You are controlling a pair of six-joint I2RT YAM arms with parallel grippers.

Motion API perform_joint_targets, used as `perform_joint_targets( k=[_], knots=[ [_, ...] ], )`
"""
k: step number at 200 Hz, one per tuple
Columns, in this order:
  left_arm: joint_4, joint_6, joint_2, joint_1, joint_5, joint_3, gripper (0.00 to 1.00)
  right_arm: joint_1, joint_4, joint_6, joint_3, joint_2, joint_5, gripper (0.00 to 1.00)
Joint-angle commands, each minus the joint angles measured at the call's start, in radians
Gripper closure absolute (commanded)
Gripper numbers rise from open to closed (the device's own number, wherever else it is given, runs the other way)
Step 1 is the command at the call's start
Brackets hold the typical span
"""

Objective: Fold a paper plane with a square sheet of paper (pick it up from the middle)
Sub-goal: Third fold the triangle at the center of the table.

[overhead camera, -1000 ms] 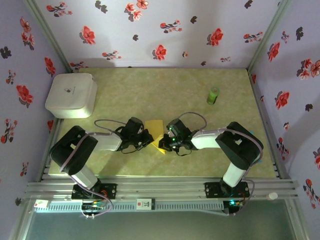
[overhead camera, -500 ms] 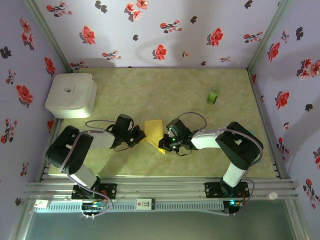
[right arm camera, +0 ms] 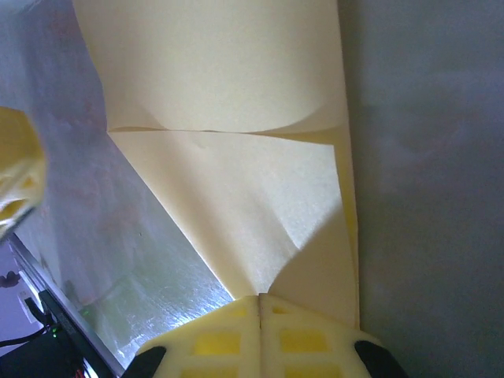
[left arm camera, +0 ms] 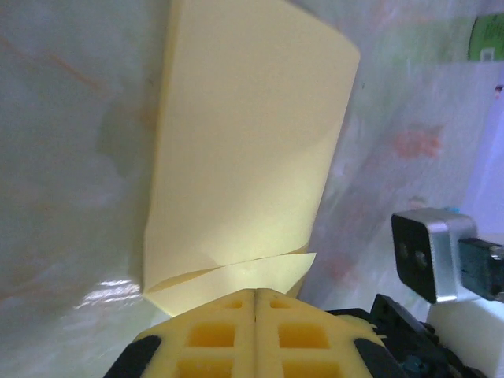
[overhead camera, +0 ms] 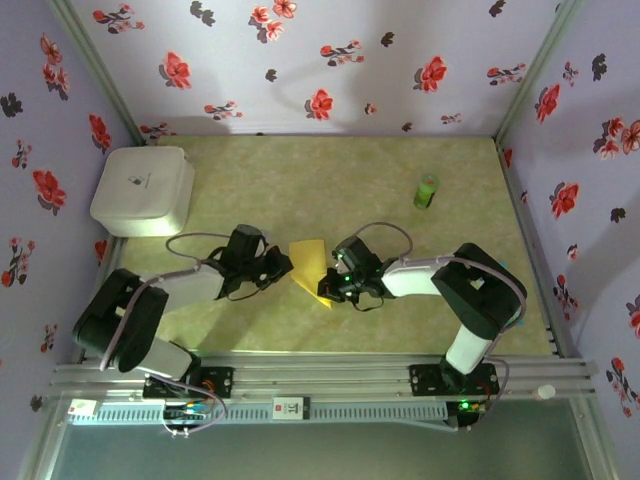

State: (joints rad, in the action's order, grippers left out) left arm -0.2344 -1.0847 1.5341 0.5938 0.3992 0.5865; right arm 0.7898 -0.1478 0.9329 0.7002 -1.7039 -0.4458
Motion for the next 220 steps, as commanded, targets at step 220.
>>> perform_joint_targets(
  k=[220],
  knots=[
    [0.075,0.068,0.124,0.015,-0.051,-0.007,1.0,0.012,0.199,-0.058,0.135,-0.1,-0.018,0.96]
  ],
)
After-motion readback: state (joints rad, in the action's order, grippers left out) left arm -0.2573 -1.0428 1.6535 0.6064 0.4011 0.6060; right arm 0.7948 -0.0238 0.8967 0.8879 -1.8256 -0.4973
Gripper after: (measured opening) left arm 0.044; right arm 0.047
